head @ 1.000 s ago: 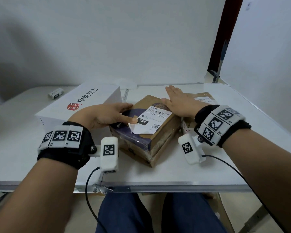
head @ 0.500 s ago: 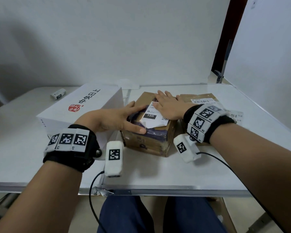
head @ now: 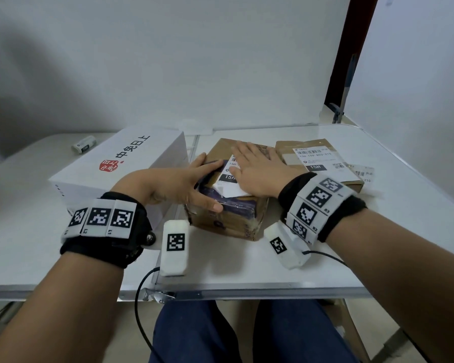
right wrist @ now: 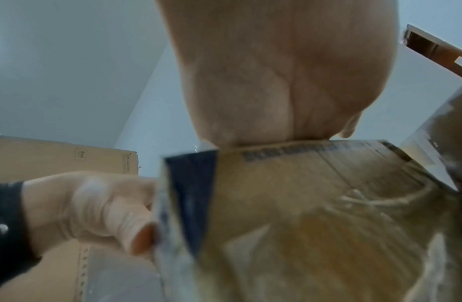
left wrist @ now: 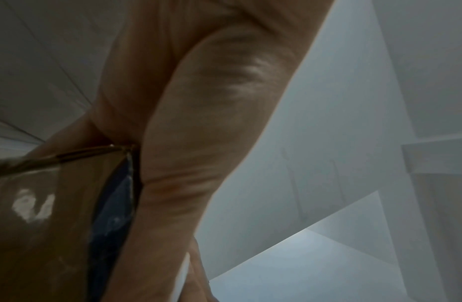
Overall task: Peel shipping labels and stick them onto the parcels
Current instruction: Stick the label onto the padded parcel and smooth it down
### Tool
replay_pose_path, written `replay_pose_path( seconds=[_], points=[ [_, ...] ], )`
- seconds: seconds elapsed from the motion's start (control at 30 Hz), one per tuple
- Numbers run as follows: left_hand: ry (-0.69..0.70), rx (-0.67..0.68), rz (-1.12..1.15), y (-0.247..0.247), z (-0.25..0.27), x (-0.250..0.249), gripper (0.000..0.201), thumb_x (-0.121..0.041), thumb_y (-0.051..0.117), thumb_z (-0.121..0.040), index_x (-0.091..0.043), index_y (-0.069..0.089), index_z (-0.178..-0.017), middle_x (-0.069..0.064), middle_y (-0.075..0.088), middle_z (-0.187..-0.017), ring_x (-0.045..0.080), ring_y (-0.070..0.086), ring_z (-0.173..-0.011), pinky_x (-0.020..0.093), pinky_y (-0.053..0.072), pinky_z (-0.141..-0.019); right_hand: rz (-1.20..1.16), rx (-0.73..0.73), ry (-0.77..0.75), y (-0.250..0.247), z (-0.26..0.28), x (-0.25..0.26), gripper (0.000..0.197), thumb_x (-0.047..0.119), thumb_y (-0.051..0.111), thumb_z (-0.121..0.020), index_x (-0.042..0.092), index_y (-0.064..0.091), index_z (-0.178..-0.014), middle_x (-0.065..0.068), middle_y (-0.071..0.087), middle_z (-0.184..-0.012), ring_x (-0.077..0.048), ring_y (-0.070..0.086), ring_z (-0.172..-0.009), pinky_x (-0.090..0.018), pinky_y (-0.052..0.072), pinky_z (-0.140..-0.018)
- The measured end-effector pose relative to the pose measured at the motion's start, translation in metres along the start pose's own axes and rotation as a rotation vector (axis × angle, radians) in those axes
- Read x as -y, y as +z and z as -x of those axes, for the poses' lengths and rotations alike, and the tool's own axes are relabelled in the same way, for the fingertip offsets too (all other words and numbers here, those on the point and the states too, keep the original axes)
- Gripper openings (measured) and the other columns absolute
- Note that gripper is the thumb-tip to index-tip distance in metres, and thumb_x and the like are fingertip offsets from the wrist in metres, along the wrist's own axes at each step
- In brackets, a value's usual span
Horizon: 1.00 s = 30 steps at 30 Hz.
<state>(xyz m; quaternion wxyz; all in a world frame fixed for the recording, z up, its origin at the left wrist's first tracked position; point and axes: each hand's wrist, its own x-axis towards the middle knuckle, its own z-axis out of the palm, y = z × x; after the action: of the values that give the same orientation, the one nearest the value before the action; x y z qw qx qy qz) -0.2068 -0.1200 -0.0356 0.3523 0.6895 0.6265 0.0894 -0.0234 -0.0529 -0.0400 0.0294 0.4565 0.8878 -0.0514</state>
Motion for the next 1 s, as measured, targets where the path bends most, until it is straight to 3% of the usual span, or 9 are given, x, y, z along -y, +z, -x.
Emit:
replay_pose_path(
  seconds=[0.13,0.23,0.37,0.47,0.67,1.0],
  points=[
    [-0.020,-0.002,-0.035,-0.001,0.002,-0.004,0.116,-0.059,0.076,-0.054,-0.055,0.005,-0.146,-0.019,-0.021,-0.156,0.005,0.000,-0.145,0.024,0.013,-0.114,-0.018,0.012,-0.019,0.002,0.013,0.005,0.060,0.041,0.012,-0.103,0.016,-0.008,-0.154,0.001,-0.018,-0.161,-0.016,-0.015,-0.149,-0.050,-0.007,-0.120],
    [-0.041,-0.014,-0.111,-0.001,0.001,-0.006,0.119,-0.067,0.073,-0.053,-0.052,0.001,-0.147,-0.018,-0.018,-0.157,0.009,0.003,-0.146,0.031,0.014,-0.118,-0.013,-0.003,-0.045,0.004,0.018,0.008,0.060,0.041,0.013,-0.103,0.016,-0.007,-0.154,0.001,-0.017,-0.161,-0.016,-0.014,-0.149,-0.050,-0.006,-0.120],
    [-0.098,-0.072,-0.205,0.003,-0.002,-0.016,0.107,-0.060,0.069,-0.072,-0.046,-0.005,-0.149,-0.006,-0.021,-0.159,0.017,0.007,-0.148,0.030,0.014,-0.116,-0.034,0.007,-0.012,0.002,0.010,0.001,0.060,0.042,0.013,-0.102,0.017,-0.006,-0.154,0.001,-0.016,-0.162,-0.016,-0.014,-0.149,-0.051,-0.006,-0.119],
    [-0.128,-0.114,-0.268,0.006,-0.005,-0.025,0.106,-0.062,0.064,-0.076,-0.040,-0.007,-0.150,-0.001,-0.020,-0.159,0.021,0.014,-0.147,0.033,0.017,-0.117,-0.030,0.013,0.017,0.001,0.005,-0.005,0.061,0.044,0.012,-0.102,0.018,-0.005,-0.154,0.001,-0.015,-0.162,-0.015,-0.013,-0.149,-0.051,-0.005,-0.120],
    [-0.155,-0.126,-0.301,0.007,-0.009,-0.031,0.106,-0.062,0.062,-0.078,-0.034,-0.009,-0.152,0.000,-0.020,-0.159,0.022,0.018,-0.146,0.032,0.019,-0.115,-0.078,0.047,0.029,0.001,0.013,-0.017,0.063,0.045,0.013,-0.102,0.016,-0.009,-0.154,0.000,-0.018,-0.161,-0.015,-0.013,-0.149,-0.049,-0.004,-0.119],
    [-0.161,-0.130,-0.235,0.007,-0.008,-0.031,0.106,-0.059,0.067,-0.076,-0.039,-0.005,-0.151,-0.003,-0.016,-0.160,0.023,0.015,-0.146,0.033,0.019,-0.117,-0.131,0.047,0.058,0.003,0.033,-0.029,0.065,0.046,0.015,-0.102,0.015,-0.010,-0.153,-0.001,-0.019,-0.161,-0.017,-0.014,-0.149,-0.049,-0.002,-0.120]
  ],
)
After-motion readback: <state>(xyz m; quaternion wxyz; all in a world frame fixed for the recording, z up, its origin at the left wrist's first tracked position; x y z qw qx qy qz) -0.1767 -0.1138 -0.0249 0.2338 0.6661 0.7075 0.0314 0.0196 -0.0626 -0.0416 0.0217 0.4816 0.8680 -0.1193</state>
